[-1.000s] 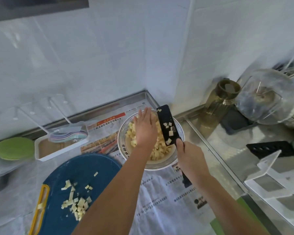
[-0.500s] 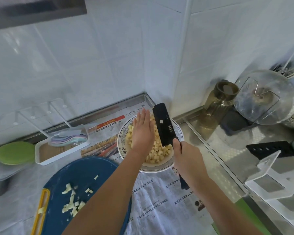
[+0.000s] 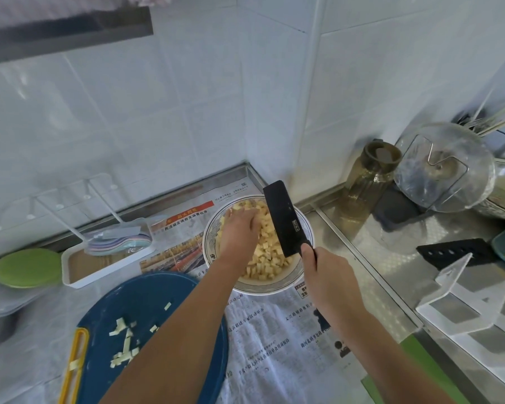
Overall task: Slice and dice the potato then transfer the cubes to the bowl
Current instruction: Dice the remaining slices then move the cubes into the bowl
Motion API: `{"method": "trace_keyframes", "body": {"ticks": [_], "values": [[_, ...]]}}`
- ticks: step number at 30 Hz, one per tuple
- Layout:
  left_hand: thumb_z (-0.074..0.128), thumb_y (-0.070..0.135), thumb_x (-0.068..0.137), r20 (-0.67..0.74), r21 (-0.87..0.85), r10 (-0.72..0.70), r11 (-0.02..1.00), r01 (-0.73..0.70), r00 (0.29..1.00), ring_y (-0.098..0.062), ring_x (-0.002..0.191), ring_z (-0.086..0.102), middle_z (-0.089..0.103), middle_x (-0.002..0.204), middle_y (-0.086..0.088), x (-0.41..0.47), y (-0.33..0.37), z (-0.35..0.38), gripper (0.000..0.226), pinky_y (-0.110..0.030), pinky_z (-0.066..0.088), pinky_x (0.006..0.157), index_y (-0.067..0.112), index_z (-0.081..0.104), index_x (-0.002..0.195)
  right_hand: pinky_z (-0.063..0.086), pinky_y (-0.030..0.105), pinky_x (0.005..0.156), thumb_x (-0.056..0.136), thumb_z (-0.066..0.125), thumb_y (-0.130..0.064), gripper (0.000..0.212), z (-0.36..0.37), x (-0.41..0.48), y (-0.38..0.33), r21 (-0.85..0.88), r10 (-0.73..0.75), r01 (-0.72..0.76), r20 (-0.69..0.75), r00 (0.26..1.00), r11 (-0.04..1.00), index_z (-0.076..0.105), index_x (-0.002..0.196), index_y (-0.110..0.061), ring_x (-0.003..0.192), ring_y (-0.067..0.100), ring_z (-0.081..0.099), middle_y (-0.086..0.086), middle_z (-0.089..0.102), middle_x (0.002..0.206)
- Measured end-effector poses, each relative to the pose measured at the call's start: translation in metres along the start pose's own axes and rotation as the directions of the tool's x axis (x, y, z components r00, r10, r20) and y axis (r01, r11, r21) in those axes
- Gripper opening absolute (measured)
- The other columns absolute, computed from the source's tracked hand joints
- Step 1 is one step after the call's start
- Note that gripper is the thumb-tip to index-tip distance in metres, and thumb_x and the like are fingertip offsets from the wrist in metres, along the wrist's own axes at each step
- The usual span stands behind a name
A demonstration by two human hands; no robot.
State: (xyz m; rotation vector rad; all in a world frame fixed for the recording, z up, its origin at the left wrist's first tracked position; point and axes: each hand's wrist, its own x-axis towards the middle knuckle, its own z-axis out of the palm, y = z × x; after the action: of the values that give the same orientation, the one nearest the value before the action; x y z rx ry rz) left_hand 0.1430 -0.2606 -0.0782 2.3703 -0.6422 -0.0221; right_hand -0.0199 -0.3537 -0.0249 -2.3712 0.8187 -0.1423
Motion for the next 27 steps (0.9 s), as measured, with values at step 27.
{"method": "trace_keyframes", "body": {"ticks": [27], "values": [[0.040,0.025,0.103,-0.148,-0.251,-0.482,0.863,0.439,0.864,-0.010,0.106,0.052,0.059,0.116,0.003,-0.207,-0.170,-0.122,0.029,-0.020,0.035,0.088,0.016,0.061,0.120,0.032,0.023,0.052,0.097,0.041,-0.052,0.029,0.093,-0.097,0.032,0.018,-0.431,0.576,0.683,0.590,0.817,0.040,0.074,-0.035,0.050,0.007,0.047,-0.008,0.048,0.060]]}}
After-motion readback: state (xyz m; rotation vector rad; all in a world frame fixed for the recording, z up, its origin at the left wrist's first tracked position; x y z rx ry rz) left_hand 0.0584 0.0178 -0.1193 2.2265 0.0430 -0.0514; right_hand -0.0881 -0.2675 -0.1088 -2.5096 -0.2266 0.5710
